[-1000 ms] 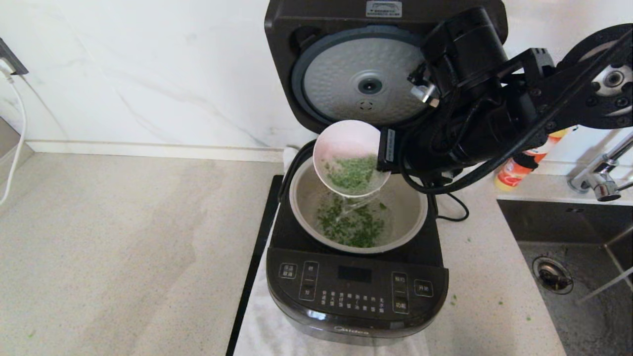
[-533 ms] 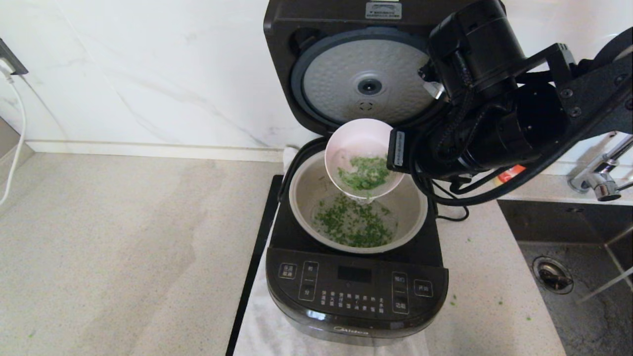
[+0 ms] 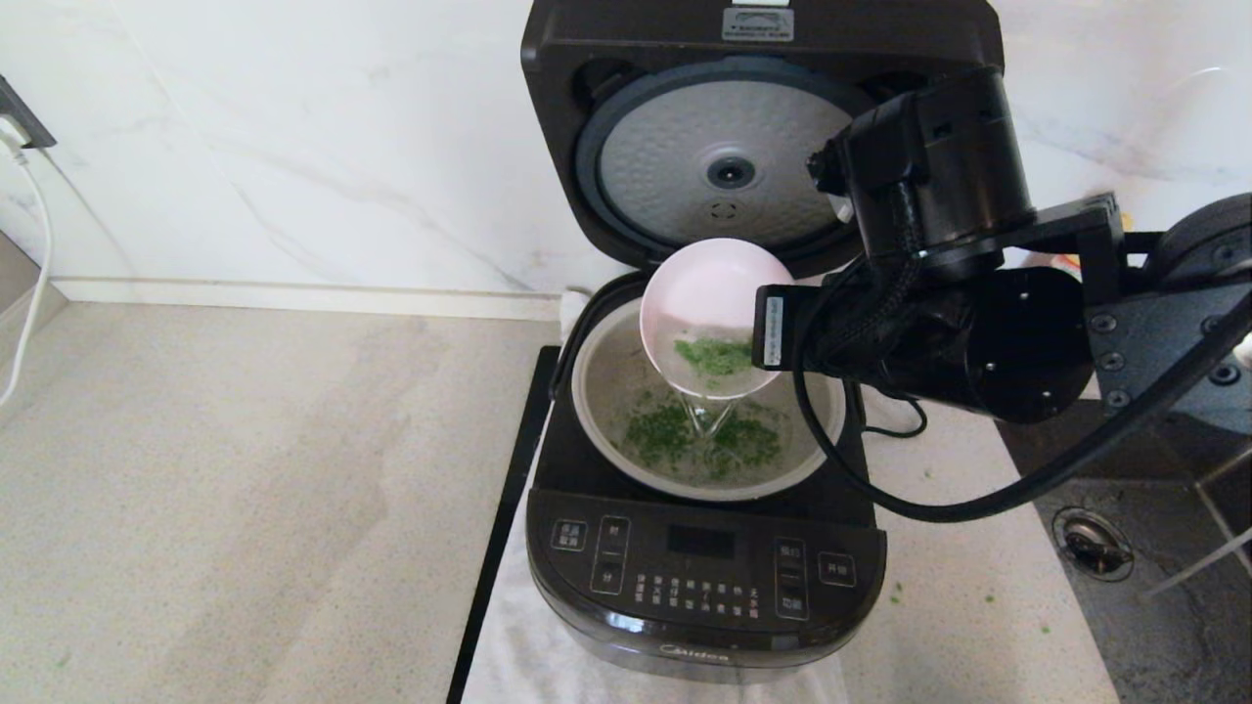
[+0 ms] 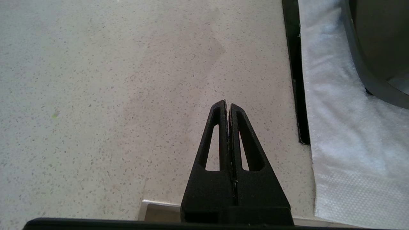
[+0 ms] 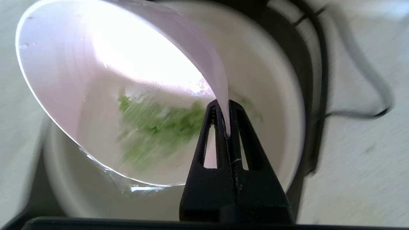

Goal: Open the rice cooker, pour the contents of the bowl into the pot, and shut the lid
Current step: Pour the water from the bowl into the rice cooker

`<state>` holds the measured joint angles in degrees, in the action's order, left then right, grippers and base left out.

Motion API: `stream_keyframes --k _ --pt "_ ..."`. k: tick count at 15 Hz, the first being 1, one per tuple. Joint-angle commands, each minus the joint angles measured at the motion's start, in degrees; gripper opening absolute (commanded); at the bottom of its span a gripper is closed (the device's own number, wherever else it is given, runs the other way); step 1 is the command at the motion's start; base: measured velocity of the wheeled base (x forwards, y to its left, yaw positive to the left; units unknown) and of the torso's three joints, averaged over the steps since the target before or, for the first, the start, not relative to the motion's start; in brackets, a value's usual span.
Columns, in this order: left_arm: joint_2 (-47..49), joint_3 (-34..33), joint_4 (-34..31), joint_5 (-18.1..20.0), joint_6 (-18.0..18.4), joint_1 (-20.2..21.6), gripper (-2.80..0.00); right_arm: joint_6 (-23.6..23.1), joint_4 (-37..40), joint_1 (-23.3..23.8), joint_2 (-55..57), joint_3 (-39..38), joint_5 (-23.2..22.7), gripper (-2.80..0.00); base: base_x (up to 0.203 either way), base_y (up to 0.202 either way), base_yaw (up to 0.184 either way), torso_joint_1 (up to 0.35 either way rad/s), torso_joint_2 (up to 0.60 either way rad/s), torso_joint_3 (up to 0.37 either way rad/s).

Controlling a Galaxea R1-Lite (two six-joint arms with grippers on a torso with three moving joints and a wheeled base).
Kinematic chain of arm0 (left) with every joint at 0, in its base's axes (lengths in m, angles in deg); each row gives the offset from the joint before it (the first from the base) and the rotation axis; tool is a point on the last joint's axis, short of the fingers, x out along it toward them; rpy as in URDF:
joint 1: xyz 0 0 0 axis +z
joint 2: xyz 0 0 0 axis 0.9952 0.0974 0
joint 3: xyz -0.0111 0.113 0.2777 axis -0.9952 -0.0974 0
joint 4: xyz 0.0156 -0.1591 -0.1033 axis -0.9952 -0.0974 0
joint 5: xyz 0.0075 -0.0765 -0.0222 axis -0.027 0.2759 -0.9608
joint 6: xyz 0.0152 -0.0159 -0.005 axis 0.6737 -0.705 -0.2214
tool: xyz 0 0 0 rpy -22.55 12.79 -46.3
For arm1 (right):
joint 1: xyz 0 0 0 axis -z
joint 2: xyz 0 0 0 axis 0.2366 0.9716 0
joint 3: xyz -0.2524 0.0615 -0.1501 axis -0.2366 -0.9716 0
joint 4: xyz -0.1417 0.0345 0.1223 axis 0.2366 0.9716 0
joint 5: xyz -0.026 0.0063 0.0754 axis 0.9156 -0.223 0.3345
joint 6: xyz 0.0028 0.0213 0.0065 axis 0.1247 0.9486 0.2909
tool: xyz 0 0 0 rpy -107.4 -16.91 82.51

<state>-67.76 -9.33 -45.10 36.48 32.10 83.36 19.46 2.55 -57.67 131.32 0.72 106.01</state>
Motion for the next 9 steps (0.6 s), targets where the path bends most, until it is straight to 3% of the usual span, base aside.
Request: stream_keyframes --k 1,5,9 --pt "-0.18 -0.08 -0.05 0.00 -0.05 -0.01 -2.80 -3.53 -9.42 -0.55 -1.43 -6.66 2.35 -2.80 0.000 0.000 0.000 0.000 0.00 0.000" --pt "-0.18 0.00 -0.05 0.00 -0.05 -0.01 -2.80 -13.62 -31.82 -2.13 -2.03 -17.69 5.98 -2.80 0.000 0.000 0.000 0.000 0.00 0.000" --pt "-0.18 0.00 -0.05 0.00 -0.05 -0.01 -2.80 -28.47 -62.78 -3.62 0.42 -28.90 7.63 -2.80 0.000 0.000 0.000 0.000 0.00 0.000"
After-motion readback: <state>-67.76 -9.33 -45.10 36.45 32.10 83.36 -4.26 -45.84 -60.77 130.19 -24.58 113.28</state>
